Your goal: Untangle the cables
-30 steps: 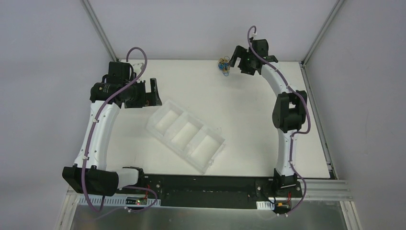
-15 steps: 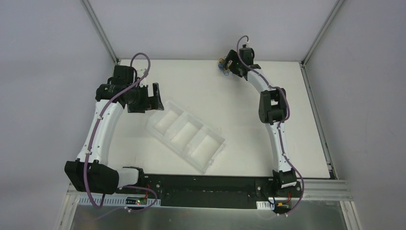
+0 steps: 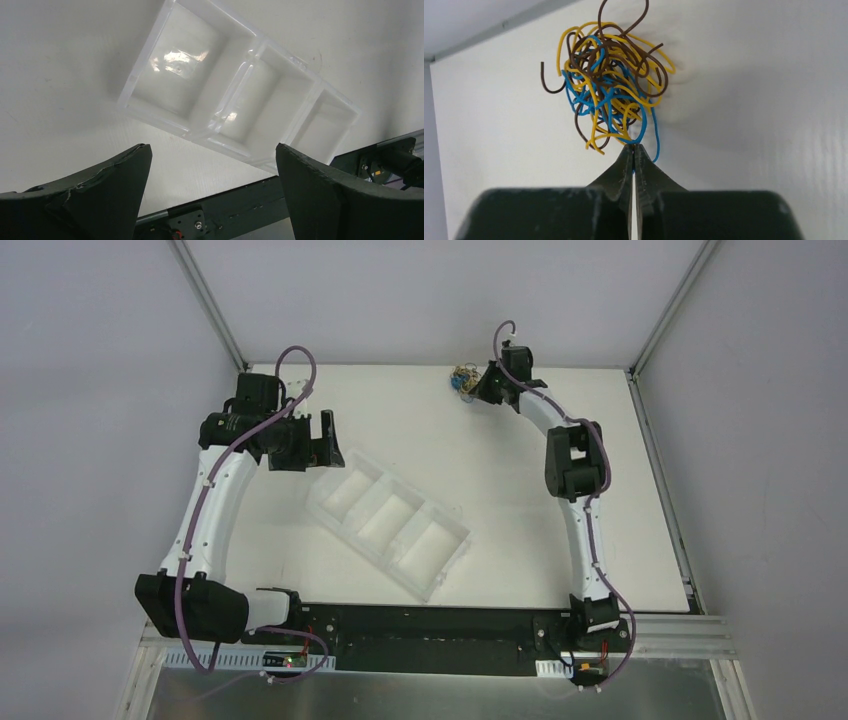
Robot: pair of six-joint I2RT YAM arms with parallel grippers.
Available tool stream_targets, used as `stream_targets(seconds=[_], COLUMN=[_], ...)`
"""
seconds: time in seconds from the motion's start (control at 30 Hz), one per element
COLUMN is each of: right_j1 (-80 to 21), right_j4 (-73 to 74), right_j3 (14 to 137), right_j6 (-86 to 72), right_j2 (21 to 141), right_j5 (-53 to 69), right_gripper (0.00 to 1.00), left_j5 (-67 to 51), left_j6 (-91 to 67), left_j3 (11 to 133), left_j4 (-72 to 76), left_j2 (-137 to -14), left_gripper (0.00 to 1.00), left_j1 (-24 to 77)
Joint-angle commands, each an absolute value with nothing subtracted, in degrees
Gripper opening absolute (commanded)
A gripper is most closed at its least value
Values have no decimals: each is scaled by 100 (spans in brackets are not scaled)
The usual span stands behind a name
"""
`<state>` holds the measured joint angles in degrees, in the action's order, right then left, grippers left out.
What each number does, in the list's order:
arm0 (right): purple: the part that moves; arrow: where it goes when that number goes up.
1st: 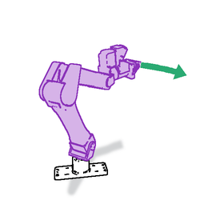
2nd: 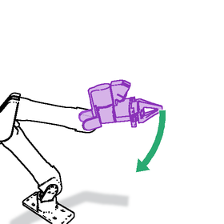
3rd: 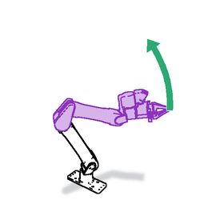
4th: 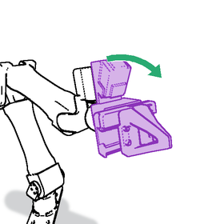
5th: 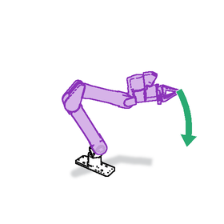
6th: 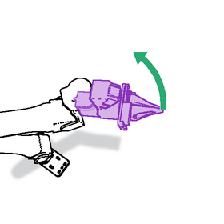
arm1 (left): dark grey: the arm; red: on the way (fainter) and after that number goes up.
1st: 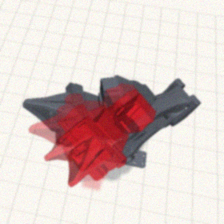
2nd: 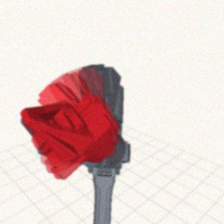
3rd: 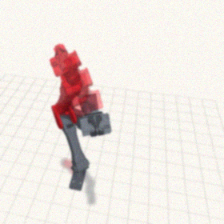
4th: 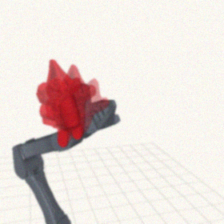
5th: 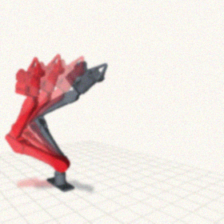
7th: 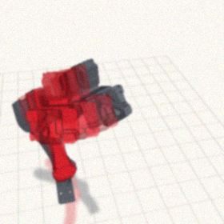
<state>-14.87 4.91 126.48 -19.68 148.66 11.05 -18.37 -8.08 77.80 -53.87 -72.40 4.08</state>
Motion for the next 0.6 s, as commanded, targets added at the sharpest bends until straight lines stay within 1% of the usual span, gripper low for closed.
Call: stream_targets(seconds=[0.0,0.2,0.33,0.43,0.57], right_j1=[-1251,-1095,-991,-977,-976], right_j4=[490,1943,2770,3012,3032], right_j3=[11877,10990,10521,10158,9690], right_j6=[-1231,-276,-77,-57,-248], right_j2=[13000,11272,10522,10020,9542], right_j5=[2272,3474,3956,4230,4412], right_gripper=[0,0,0,0,0], left_j5=[-2522,-3628,-4278,-4498,-4451], left_j6=[-374,-362,-547,-531,-61], left_j3=[8157,8329,8316,8391,8691], left_j4=[-5206,-4921,-3914,-3150,-2716], left_j2=[-7431,-7718,-7825,-8024,-8459], left_gripper=[100,100,100,100,100], left_j1=[412,417,578,1045,1827])
